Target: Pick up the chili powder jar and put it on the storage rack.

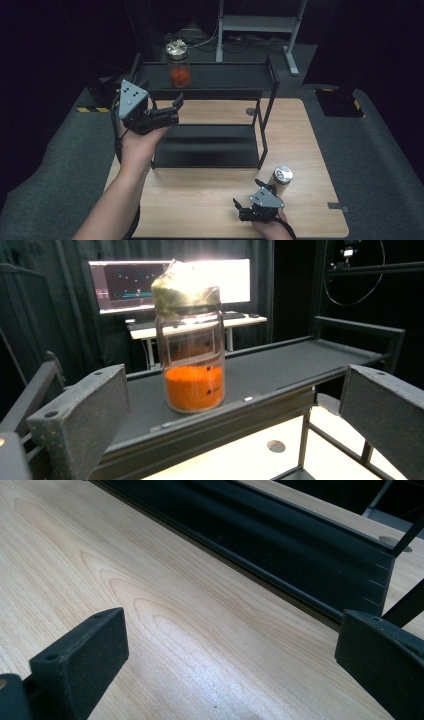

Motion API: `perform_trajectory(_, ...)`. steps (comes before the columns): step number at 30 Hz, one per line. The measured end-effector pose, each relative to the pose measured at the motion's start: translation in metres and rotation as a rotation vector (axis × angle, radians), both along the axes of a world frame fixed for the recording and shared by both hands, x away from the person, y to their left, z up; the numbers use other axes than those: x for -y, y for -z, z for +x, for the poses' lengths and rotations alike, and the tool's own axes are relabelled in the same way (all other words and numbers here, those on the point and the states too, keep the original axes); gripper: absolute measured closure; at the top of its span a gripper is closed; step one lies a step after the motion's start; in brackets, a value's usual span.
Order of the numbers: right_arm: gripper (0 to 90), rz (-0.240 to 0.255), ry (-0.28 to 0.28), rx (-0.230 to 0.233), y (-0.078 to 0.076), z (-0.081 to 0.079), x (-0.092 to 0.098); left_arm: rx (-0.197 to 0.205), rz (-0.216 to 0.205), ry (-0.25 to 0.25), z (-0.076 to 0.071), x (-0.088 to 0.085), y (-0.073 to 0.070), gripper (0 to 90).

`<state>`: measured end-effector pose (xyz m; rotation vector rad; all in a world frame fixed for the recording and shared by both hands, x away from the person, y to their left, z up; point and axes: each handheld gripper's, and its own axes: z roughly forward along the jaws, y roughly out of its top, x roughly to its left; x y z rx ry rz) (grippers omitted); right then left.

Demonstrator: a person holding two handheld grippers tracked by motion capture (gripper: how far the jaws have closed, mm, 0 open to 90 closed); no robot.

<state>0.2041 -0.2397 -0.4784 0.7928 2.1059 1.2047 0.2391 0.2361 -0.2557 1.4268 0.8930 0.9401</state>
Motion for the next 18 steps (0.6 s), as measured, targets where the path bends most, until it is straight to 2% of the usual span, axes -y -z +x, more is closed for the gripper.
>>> perform_trajectory(3, 0.0, 0.001, 0.0, 0.0, 0.0, 0.0, 0.0, -0.005, 0.018, -0.002, -0.006, -0.002, 0.006, 0.3)
perform_trajectory(7, 0.0, 0.003, 0.0, 0.0, 0.0, 0.0, 0.0, -0.013, 0.015, 0.002, -0.009, -0.004, 0.012, 0.4)
perform_trajectory(18, 0.0, 0.001, -0.003, 0.002, 0.0, 0.0, 0.0, -0.03, 0.04, 0.027, -0.024, -0.003, 0.033, 0.3)
